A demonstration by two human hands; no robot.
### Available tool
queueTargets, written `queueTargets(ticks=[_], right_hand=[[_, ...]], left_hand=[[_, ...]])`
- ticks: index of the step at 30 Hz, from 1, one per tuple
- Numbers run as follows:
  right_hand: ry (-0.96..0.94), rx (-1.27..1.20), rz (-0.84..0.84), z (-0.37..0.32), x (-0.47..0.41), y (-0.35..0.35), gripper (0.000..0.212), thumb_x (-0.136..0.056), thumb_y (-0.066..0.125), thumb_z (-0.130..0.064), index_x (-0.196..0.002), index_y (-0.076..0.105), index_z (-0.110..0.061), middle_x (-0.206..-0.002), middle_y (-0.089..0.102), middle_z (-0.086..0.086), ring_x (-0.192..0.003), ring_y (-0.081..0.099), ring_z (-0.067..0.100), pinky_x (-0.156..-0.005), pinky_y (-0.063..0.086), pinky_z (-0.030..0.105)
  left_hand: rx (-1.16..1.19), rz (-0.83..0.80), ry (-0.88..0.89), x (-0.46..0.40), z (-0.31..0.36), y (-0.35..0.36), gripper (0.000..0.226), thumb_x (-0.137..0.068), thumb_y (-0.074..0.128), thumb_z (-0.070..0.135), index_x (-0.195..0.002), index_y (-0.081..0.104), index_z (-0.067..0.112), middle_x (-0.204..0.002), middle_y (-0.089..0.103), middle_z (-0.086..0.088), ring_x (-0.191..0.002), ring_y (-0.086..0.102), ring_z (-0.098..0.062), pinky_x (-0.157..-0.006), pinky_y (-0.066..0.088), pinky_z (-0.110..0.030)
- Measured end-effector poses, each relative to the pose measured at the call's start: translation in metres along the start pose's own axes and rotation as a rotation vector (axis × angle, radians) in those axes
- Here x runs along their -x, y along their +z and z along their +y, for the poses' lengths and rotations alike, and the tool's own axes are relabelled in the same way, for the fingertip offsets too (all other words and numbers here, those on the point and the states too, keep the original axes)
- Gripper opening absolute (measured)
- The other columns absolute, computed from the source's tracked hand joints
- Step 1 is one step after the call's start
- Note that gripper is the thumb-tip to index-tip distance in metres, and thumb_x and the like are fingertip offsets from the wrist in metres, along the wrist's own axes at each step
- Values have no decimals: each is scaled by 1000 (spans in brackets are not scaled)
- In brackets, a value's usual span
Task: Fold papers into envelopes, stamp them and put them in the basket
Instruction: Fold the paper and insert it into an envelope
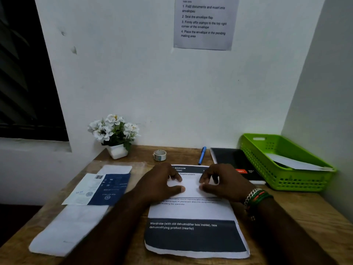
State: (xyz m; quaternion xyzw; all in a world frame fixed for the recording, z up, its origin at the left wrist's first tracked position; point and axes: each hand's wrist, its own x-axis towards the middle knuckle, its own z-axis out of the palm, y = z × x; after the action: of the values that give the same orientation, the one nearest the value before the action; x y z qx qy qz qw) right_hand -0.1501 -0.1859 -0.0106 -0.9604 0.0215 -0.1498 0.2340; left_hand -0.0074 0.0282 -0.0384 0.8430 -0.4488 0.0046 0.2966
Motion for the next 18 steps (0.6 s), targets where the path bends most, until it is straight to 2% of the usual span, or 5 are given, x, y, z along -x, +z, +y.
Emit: queueTargets(ticks=[4,7,10,14,18], right_hand=[[-41,89,-37,-12,-5,29,30,-90,69,-43,-118,69,-32,-118,67,-11,-107,61,6,-94,51,28],[-5,129,-57,-20,-9,36,32,-95,63,-38,-125,69,-29,-125,68,-8,-114,61,8,-102,49,31],[39,144,-58,-25,-11,34,29,-97,59,-29,-122,72,-25,-124,71,-5,-114,65,12,-102,50,31],[143,211,-14,-20,-9,25,22,-94,59,-24,-103,79,-19,-106,77,2,-102,69,21,-91,54,36],[236,230,37,-4,-5,17,18,-90,65,-29,-94,81,-21,-98,78,-1,-104,63,23,-88,53,31]], left_hand=[[-26,-34,-14,0,8,2,31,-82,79,54,-99,54,47,-109,55,19,-106,54,-3,-94,48,-29],[-20,-45,-39,-2,8,3,38,-79,81,58,-88,45,51,-115,64,17,-109,59,-4,-97,52,-35],[-21,-58,-67,-3,8,3,39,-76,82,59,-89,46,51,-119,65,16,-111,59,-4,-99,52,-38],[-46,-46,-108,-6,6,4,42,-72,80,66,-98,55,45,-121,65,13,-115,59,-7,-101,51,-37],[-179,-27,-196,-5,0,-9,40,-82,78,57,-113,75,32,-120,68,13,-111,59,-7,-96,49,-31]])
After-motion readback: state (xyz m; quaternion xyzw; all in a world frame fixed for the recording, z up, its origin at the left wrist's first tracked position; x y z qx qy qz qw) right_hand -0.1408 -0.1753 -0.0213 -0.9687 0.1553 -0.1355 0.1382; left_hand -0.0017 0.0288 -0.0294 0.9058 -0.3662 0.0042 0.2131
